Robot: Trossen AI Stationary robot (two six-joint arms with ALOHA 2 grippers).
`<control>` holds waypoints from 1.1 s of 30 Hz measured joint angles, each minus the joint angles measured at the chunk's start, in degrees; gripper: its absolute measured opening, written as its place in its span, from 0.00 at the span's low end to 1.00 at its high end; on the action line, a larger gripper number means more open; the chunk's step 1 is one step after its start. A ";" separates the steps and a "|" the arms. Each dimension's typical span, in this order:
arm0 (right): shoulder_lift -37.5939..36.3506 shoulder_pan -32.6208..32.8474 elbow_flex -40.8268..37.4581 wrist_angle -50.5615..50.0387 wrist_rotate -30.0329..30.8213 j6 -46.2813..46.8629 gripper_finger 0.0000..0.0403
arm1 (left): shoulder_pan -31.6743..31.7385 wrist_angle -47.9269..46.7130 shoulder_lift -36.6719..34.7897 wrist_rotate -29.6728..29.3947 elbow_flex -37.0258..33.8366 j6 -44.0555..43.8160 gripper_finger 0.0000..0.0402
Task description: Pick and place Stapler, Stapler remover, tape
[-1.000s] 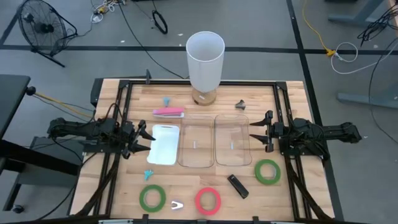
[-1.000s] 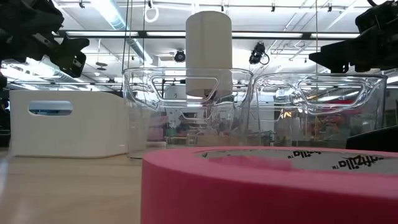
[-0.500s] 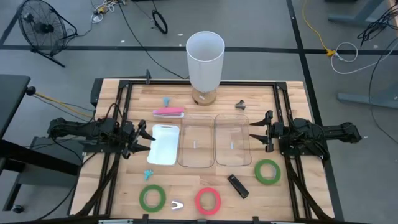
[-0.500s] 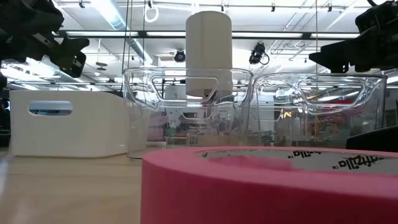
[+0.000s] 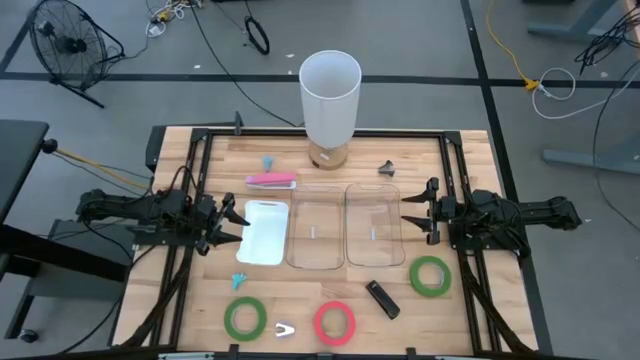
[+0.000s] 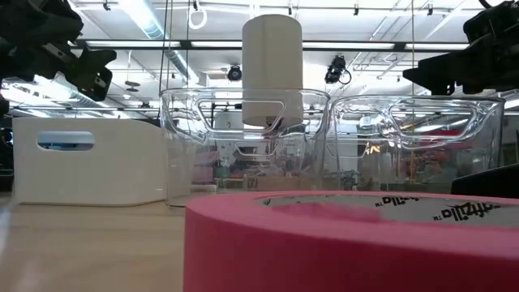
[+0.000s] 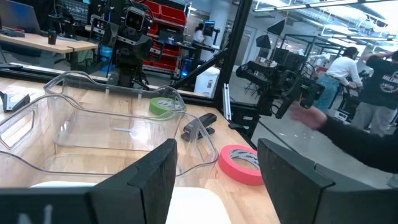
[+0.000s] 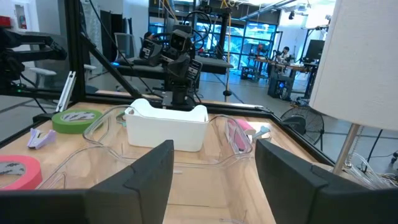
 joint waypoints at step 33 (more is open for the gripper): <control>0.62 -15.72 0.23 21.51 29.36 -8.87 0.57 | 0.03 0.91 0.01 -18.30 -0.13 7.09 0.56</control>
